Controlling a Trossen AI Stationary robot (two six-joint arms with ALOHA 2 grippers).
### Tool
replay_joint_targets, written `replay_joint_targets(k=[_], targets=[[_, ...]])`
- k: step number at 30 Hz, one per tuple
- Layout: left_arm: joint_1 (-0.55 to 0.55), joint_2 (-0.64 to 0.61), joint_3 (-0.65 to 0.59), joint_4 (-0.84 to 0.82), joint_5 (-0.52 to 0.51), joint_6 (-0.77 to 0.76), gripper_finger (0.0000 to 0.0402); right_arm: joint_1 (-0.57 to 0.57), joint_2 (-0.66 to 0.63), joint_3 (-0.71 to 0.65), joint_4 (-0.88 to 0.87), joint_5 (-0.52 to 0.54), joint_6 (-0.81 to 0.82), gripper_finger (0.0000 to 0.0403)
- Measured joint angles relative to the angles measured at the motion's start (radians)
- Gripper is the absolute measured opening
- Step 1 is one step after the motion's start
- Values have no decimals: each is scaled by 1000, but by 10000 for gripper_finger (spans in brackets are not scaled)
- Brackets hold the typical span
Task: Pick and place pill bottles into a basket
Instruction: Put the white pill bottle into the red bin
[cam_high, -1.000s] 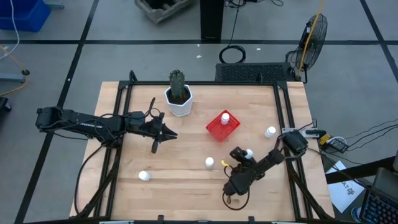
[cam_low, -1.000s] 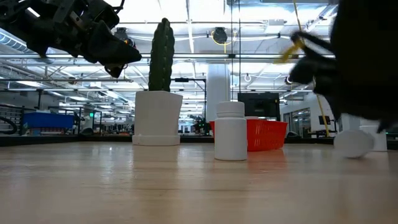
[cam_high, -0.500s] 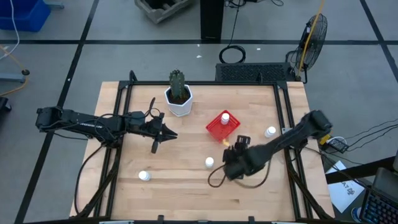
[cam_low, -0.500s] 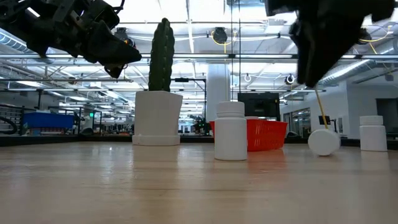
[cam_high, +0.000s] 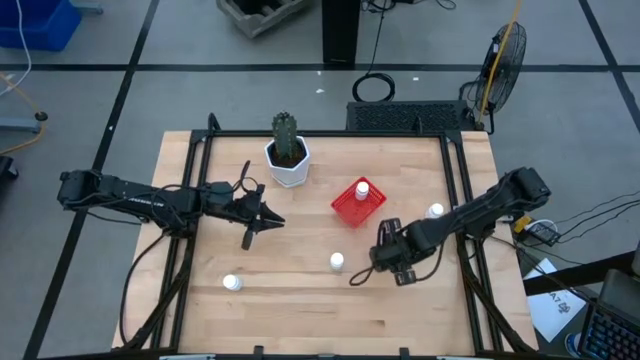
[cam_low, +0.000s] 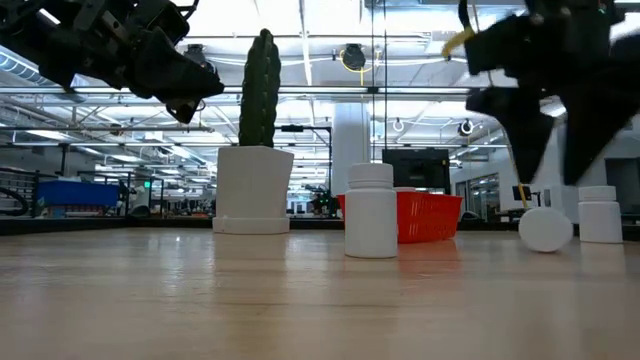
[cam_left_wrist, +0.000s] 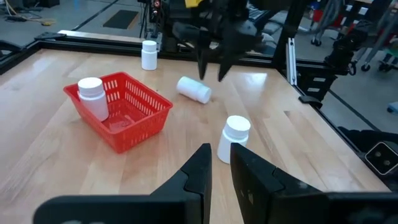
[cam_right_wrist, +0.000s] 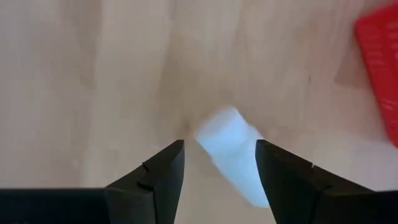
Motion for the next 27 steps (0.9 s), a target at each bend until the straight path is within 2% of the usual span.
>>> replay_joint_targets(k=[8,15,23,27], targets=[[7,0,0,27,0,8,62,26,-2,-62,-26,-1,-156,196],[40,0,0,50,-1,11,62,64,-2,-140,106,-2,-210,195],[68,0,0,54,1,26,62,71,17,-177,254,3,-195,194],[79,0,0,54,1,26,62,44,52,-177,299,-32,-158,193]])
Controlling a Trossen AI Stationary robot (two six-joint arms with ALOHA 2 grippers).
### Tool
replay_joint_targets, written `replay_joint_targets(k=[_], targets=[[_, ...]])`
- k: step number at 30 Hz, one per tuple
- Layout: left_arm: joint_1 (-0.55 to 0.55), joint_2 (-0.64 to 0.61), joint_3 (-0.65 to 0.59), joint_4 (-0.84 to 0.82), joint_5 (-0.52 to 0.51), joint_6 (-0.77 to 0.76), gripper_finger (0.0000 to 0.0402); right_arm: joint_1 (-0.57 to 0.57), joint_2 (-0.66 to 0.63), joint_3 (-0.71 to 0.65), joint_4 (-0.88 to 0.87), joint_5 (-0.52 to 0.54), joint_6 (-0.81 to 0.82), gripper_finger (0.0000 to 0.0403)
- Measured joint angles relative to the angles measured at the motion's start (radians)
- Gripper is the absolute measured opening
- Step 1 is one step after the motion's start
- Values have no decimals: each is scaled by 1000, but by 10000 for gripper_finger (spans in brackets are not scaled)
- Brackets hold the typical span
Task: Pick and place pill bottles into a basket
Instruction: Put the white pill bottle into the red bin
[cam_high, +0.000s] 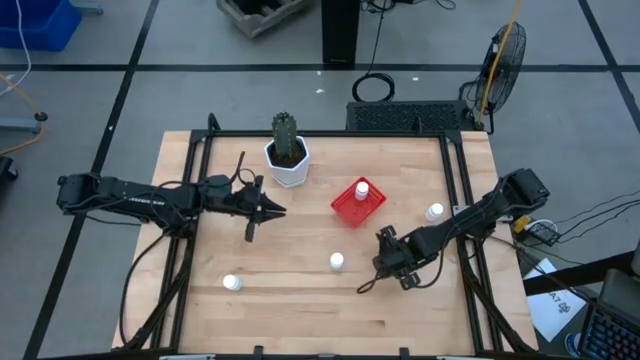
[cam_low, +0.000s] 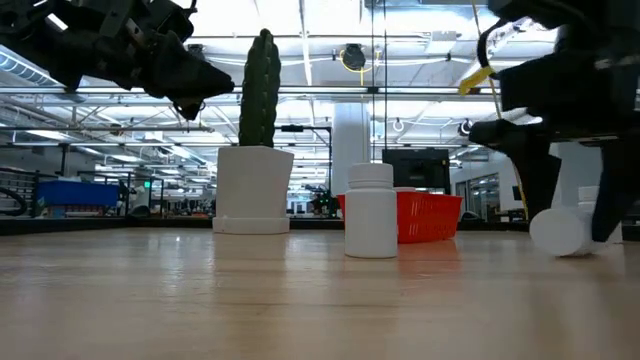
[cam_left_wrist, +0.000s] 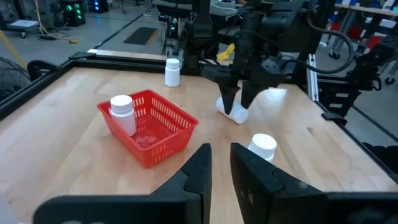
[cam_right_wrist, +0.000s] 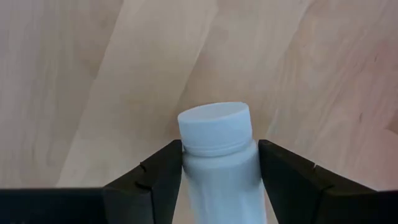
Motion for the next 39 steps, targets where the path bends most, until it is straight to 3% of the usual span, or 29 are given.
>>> replay_joint_targets(k=[8,16,23,28,34,36,39], targets=[[4,0,0,-1,1,-1,62,-37,46,-1,192,-50,120,178],[4,0,0,-4,2,-11,62,-77,-28,-10,199,37,148,161],[4,0,0,-9,1,-10,62,-90,-40,-7,270,42,141,160],[4,0,0,-10,2,-10,62,-98,-81,-14,348,195,110,159],[2,0,0,-17,2,-10,62,-118,-195,-125,511,402,94,159],[2,0,0,-22,2,-7,62,-132,-246,-191,655,451,93,159],[2,0,0,-24,1,10,62,-187,-303,-309,959,435,85,159]])
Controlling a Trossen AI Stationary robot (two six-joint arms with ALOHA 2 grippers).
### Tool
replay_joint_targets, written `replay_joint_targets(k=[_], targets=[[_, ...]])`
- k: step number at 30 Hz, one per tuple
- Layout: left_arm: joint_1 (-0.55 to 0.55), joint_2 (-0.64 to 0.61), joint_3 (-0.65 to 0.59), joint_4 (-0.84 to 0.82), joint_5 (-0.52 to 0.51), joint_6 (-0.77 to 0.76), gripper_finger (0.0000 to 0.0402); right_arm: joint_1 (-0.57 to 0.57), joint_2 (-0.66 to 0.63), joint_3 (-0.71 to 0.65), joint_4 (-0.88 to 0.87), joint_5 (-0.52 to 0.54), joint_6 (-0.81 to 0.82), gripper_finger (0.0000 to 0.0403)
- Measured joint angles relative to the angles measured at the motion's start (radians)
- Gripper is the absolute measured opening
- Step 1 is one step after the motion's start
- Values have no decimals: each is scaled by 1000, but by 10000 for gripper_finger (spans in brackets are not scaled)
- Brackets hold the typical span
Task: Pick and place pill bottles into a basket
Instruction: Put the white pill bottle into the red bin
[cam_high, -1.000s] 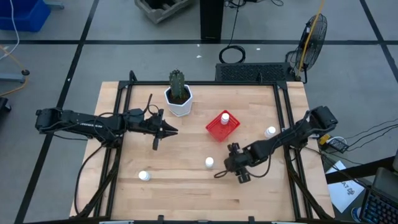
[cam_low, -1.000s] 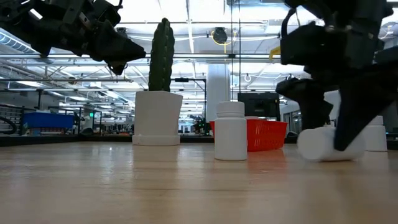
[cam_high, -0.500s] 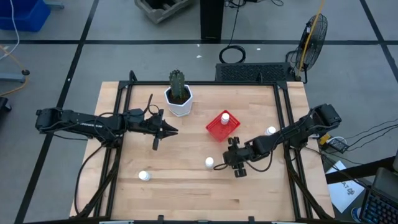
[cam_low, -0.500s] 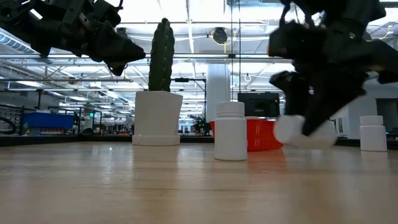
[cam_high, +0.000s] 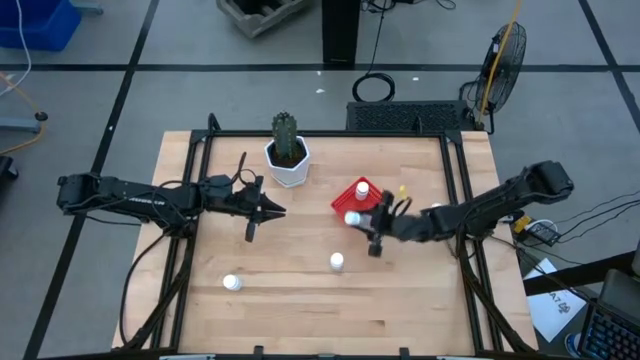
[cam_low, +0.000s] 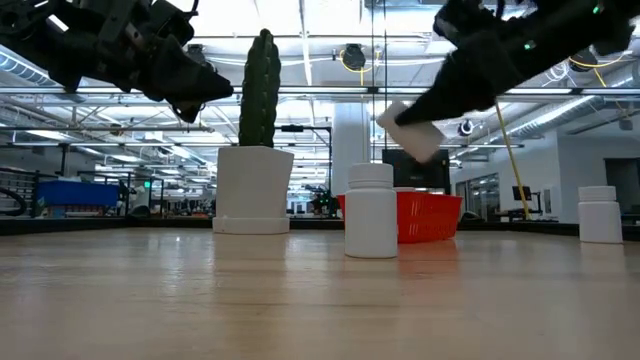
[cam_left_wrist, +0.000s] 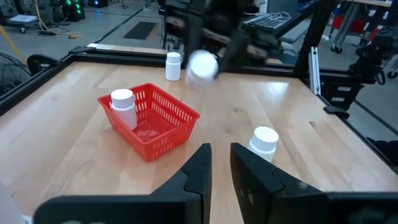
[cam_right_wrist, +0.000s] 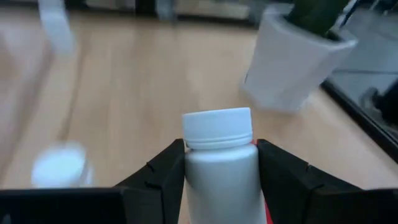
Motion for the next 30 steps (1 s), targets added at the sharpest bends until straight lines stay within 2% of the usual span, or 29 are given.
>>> replay_joint_targets(k=[3,8,11,14,19,22,30], targets=[[0,0,0,-1,-1,5,62,-77,-12,-94,213,-41,-1,159],[1,0,0,-4,-2,6,62,-169,2,-161,379,-152,38,159],[1,0,0,-6,-2,6,62,-138,1,-188,444,-174,66,159],[1,0,0,-10,-2,5,62,-46,1,-229,567,-175,96,159],[1,0,0,-10,-2,5,62,143,34,-284,763,44,102,159],[1,0,0,-8,-2,5,62,237,90,-292,809,149,118,159],[1,0,0,-1,-21,6,62,381,367,-202,943,372,161,159]])
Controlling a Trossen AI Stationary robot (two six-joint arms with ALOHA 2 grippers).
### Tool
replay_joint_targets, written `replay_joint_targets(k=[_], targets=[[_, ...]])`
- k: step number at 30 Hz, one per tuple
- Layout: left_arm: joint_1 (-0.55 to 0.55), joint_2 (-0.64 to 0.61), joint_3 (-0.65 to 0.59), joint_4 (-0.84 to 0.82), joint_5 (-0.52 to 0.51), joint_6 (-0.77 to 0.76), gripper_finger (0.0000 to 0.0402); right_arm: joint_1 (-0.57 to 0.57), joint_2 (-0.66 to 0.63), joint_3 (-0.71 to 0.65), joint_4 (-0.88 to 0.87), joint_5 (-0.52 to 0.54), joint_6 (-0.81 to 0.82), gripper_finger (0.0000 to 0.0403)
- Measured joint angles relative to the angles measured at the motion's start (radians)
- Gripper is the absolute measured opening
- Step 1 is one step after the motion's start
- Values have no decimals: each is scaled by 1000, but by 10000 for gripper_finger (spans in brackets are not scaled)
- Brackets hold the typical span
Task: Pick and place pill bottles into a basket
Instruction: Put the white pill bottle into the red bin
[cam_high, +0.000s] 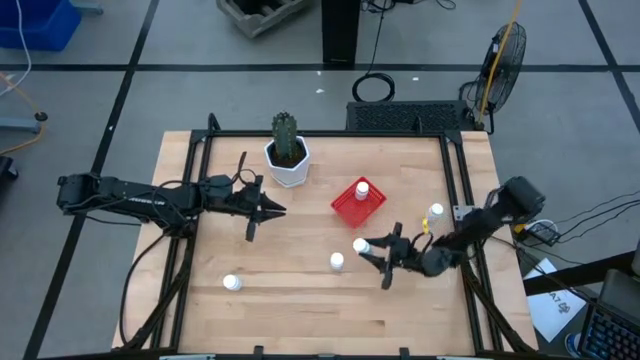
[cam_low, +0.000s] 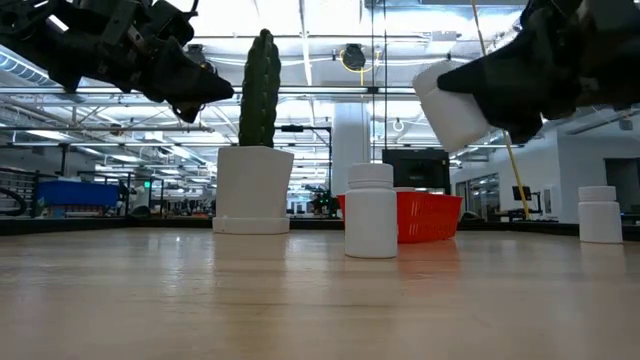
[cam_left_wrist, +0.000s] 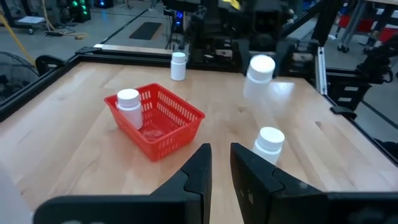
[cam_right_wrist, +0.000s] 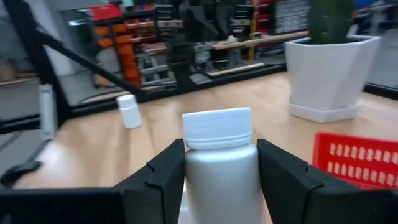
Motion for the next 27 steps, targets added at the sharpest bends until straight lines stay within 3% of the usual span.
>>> replay_joint_targets(k=[5,12,18,27], targets=[[0,0,0,0,-7,-20,62,45,189,94,89,154,10,159],[0,0,0,0,-7,-35,62,76,388,226,141,266,33,159],[0,0,0,2,-7,-49,62,137,473,237,138,459,160,158],[0,0,0,2,-7,-47,62,163,512,238,75,516,250,160]])
